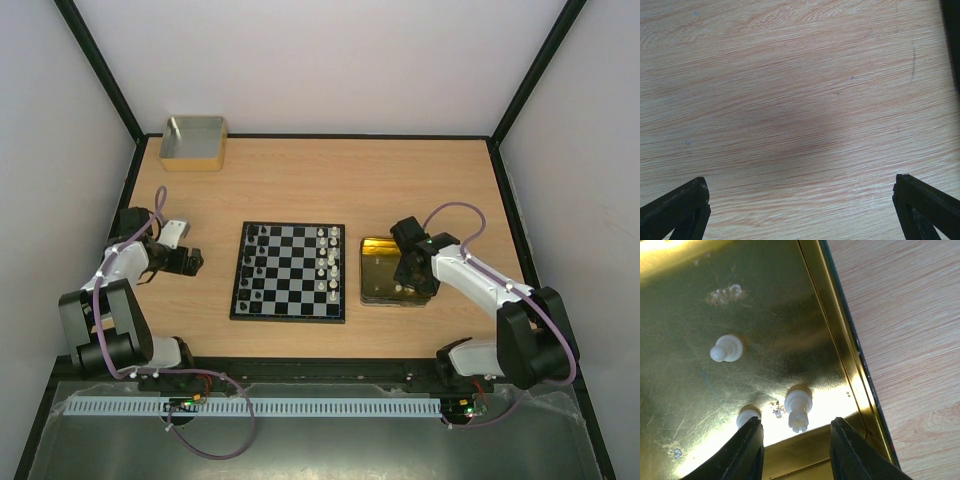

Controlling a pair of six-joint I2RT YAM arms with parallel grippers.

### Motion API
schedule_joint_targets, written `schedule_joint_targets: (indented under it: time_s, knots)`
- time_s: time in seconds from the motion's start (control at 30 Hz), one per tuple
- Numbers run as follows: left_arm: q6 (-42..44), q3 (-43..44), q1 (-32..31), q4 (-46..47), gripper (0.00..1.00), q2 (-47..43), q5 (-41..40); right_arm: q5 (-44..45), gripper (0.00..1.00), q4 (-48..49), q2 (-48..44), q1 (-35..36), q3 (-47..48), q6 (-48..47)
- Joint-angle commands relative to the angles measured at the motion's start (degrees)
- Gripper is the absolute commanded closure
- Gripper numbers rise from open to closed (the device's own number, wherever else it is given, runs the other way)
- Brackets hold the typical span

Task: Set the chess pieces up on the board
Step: Pick up the chess piece from the storage box.

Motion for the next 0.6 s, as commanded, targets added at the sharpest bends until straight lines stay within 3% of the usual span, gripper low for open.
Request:
schedule_joint_targets:
  time_s: [0.0,0.57]
  knots:
    - [0.9,1.7,-0.4,-1.6,0.00,-0.5,-0.2,-0.9,0.65,2.2,-0.7,-0.4,-2.3,2.0]
    - [0.1,2.1,-0.8,-1.9,0.00,-0.7,0.2,0.1,0.71,5.9,0.7,-0.8,-5.3,3.6]
